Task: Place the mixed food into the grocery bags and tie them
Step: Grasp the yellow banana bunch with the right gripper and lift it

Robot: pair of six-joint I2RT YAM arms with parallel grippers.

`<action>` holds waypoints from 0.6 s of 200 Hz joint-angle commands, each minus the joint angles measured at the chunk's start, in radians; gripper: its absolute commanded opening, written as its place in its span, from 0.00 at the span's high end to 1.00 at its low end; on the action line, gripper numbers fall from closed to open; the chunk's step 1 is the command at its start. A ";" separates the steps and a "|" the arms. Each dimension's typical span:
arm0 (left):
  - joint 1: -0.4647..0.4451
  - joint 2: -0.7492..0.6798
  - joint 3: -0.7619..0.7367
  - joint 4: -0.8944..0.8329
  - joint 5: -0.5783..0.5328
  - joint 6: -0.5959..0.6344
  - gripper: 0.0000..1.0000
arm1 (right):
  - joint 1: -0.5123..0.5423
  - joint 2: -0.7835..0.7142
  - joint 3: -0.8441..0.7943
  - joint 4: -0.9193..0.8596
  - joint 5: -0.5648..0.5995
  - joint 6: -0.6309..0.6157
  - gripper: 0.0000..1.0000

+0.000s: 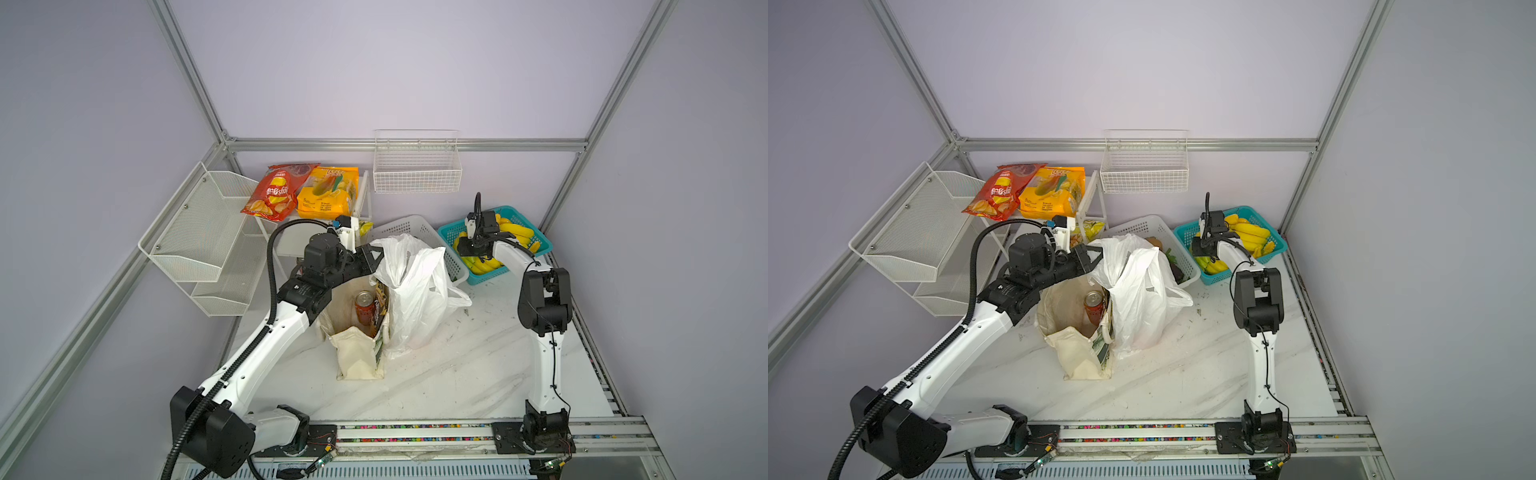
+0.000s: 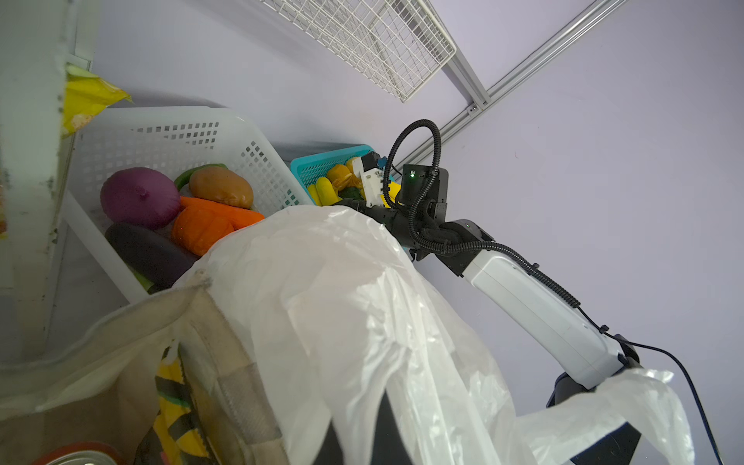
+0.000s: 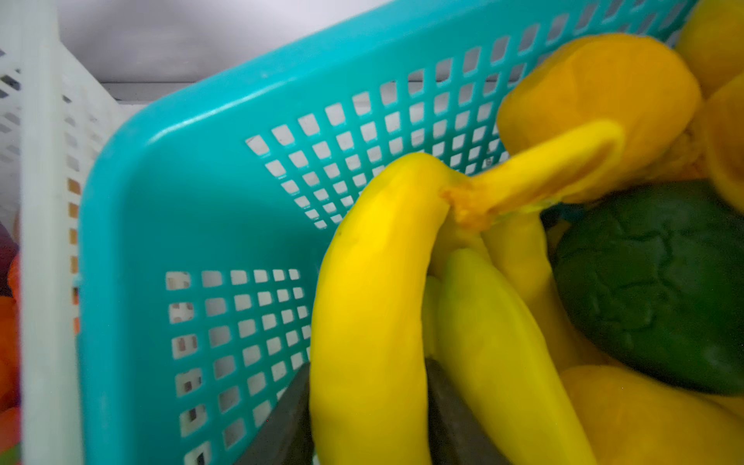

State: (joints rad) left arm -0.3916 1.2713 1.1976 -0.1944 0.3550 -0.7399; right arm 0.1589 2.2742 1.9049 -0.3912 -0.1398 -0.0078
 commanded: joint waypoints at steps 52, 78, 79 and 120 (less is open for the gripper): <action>0.010 -0.020 -0.025 0.058 0.018 0.000 1.00 | 0.001 -0.136 -0.003 -0.006 -0.084 -0.006 0.71; 0.010 -0.023 -0.029 0.058 0.019 0.000 1.00 | -0.011 -0.159 -0.012 -0.005 -0.165 0.013 0.72; 0.010 -0.024 -0.029 0.058 0.019 0.000 1.00 | -0.013 -0.159 -0.012 -0.005 -0.168 0.013 0.72; 0.010 -0.023 -0.032 0.061 0.021 0.000 1.00 | -0.032 -0.199 -0.047 0.008 -0.313 0.044 0.72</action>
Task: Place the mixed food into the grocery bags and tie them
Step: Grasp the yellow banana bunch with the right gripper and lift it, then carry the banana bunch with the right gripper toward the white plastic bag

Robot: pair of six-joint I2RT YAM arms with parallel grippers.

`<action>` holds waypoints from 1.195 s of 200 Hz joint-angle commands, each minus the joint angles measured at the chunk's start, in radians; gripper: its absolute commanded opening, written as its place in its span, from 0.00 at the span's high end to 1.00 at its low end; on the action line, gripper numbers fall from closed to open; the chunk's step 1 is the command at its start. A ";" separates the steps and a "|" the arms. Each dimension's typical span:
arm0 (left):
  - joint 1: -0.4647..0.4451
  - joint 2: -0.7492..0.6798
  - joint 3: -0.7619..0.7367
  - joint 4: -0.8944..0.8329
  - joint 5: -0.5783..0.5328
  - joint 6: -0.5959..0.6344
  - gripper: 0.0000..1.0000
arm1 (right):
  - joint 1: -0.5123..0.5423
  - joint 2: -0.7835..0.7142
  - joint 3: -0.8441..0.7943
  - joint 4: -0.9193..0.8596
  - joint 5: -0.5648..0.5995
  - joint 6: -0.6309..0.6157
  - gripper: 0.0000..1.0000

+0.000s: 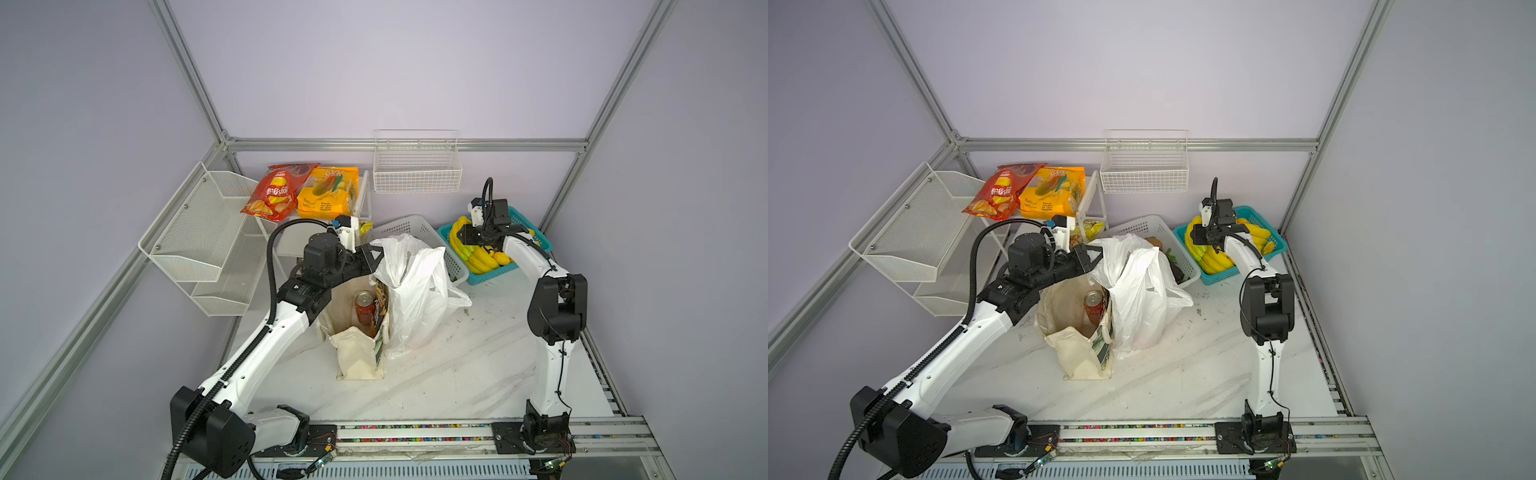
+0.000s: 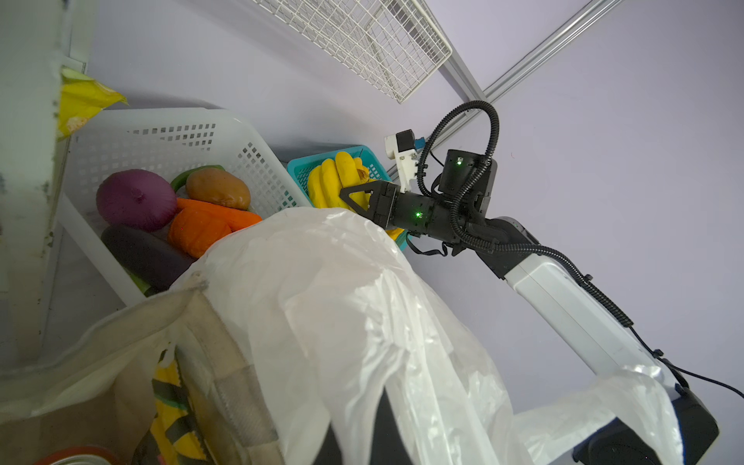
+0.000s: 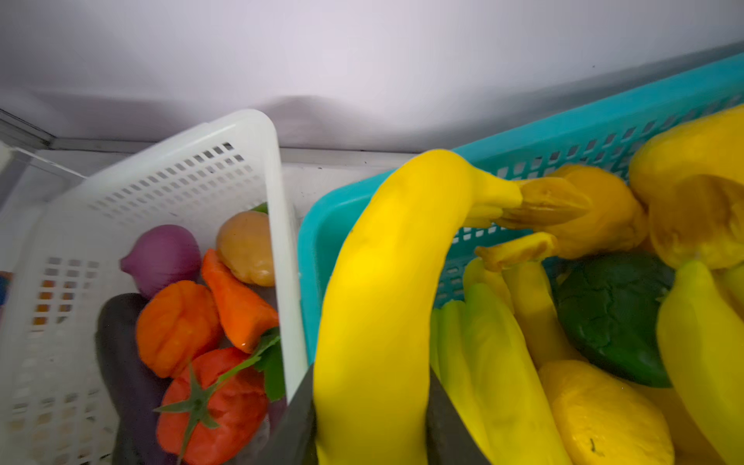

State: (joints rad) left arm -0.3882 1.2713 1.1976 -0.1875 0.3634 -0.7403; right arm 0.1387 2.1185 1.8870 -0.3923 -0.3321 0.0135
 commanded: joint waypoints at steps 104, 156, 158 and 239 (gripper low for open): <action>0.006 -0.028 -0.032 0.055 0.013 0.001 1.00 | -0.013 -0.313 -0.203 0.126 -0.188 0.103 0.75; 0.006 -0.016 -0.023 0.052 0.033 0.011 1.00 | -0.011 -0.764 -0.607 0.261 -0.204 0.269 0.78; 0.006 -0.014 -0.022 0.050 0.035 0.013 1.00 | -0.012 -0.788 -0.620 0.260 -0.210 0.270 0.78; -0.004 0.045 0.054 -0.007 0.164 0.070 1.00 | 0.089 -1.240 -0.843 0.307 -0.543 0.379 0.78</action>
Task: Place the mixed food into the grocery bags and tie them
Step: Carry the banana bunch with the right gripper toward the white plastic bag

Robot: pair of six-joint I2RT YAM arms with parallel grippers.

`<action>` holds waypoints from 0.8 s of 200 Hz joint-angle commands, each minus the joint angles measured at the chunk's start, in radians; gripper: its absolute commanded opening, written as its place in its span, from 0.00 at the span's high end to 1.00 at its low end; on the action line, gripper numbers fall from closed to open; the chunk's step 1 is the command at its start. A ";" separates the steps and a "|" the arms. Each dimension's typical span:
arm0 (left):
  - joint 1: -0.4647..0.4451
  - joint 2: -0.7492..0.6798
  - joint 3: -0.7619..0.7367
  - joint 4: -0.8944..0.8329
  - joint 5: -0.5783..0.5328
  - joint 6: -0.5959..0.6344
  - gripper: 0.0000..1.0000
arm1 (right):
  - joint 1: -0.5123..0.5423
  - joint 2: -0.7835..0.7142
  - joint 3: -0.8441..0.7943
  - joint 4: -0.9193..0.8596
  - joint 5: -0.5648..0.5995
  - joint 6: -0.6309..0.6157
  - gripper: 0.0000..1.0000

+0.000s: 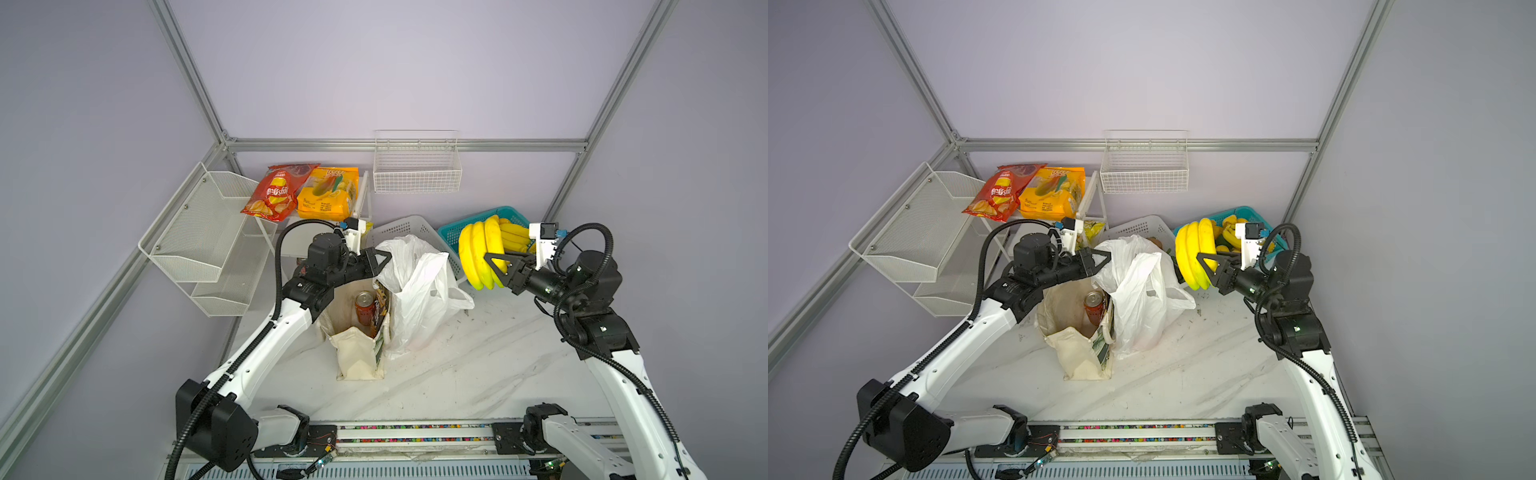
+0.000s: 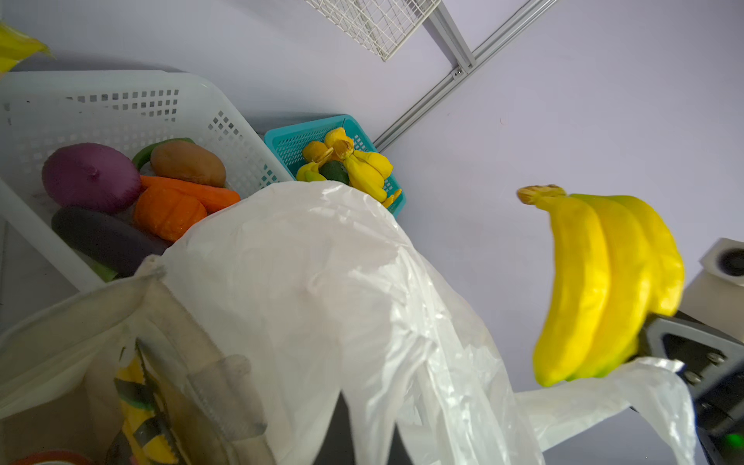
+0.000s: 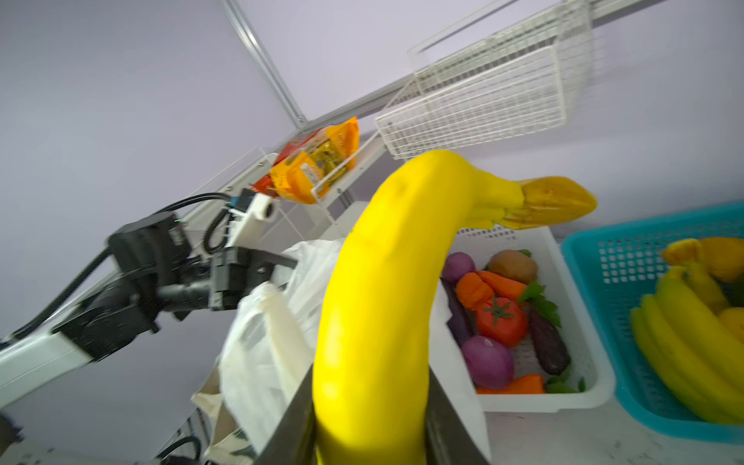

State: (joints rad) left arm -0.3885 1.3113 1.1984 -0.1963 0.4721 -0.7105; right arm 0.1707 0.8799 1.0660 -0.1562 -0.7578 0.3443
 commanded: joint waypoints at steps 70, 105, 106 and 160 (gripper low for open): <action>-0.026 0.053 0.140 -0.066 0.074 0.088 1.00 | 0.267 -0.038 -0.019 0.011 -0.210 -0.060 0.78; -0.041 0.084 0.202 -0.126 0.091 0.129 1.00 | 0.286 -0.072 -0.021 0.001 -0.257 -0.088 0.78; -0.042 0.085 0.203 -0.127 0.092 0.130 1.00 | 0.286 -0.072 -0.021 0.000 -0.258 -0.089 0.78; -0.046 0.133 0.274 -0.172 0.129 0.184 1.00 | 0.349 -0.036 -0.033 0.015 -0.309 -0.081 0.78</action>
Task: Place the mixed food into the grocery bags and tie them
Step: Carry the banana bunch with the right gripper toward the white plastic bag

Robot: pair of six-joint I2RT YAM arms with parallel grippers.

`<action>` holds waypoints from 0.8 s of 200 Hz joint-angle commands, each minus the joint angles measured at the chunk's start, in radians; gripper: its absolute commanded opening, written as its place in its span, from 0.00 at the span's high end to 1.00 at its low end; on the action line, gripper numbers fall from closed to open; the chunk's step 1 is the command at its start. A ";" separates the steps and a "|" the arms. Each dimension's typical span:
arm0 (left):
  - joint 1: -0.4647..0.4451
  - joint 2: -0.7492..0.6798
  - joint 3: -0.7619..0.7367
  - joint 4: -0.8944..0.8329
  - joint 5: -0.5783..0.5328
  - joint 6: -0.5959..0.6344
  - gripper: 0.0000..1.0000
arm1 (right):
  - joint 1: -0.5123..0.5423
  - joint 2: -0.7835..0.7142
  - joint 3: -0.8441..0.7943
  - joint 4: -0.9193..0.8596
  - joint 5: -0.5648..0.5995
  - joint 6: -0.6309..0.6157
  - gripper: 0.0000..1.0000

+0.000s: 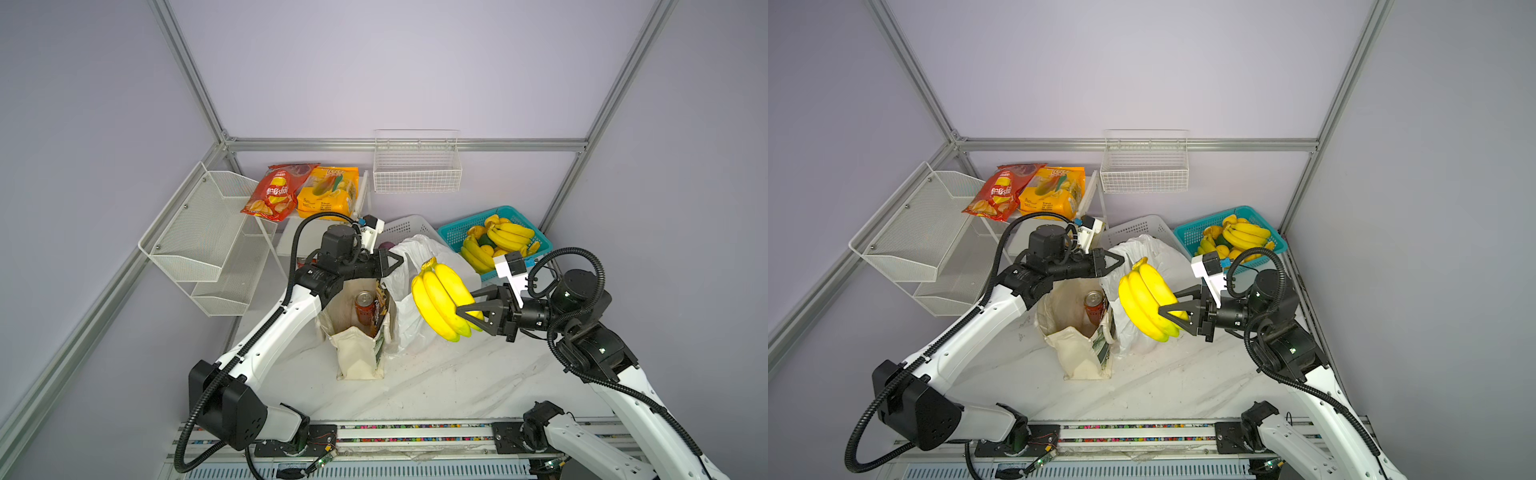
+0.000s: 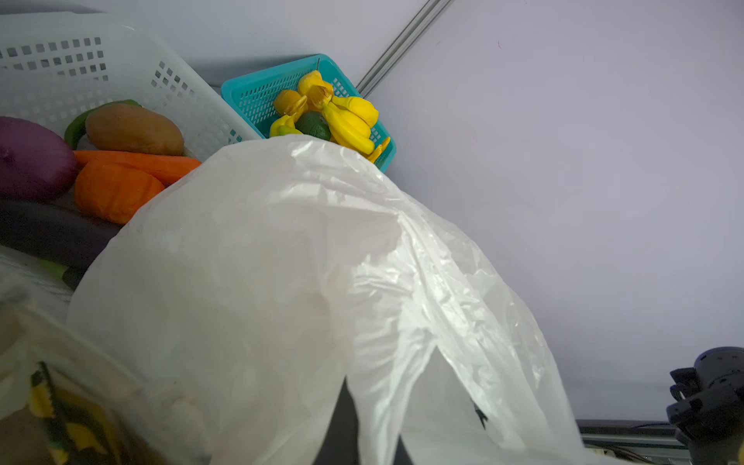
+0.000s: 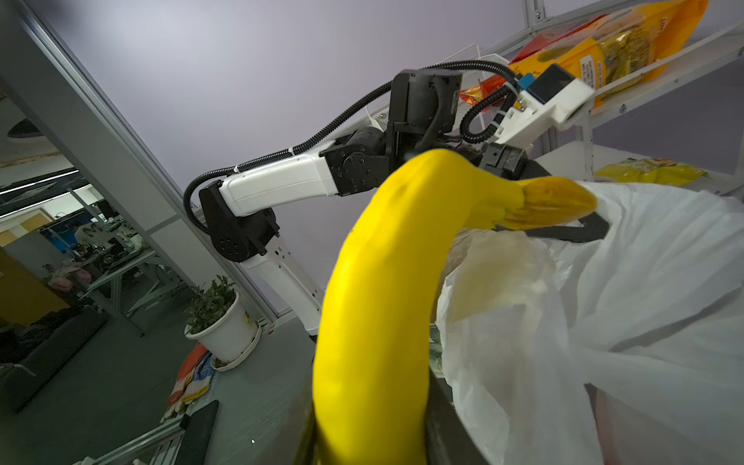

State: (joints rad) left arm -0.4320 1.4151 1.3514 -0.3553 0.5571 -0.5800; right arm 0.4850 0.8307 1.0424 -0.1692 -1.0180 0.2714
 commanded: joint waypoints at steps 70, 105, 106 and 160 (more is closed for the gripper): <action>-0.002 0.074 0.161 -0.014 0.070 0.098 1.00 | 0.111 0.078 -0.086 0.074 -0.106 0.065 0.79; -0.002 0.071 0.160 0.009 0.062 0.144 1.00 | 0.110 0.031 -0.166 0.039 -0.091 0.164 0.81; -0.002 0.071 0.159 0.011 0.062 0.146 1.00 | 0.110 0.030 -0.169 0.039 -0.090 0.167 0.81; -0.020 0.023 0.075 0.080 0.076 0.274 1.00 | 0.110 -0.040 -0.272 0.109 -0.072 0.349 0.82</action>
State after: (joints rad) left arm -0.4377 1.4944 1.4178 -0.3550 0.6060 -0.4114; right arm 0.5903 0.8097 0.7738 -0.1146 -1.0828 0.5186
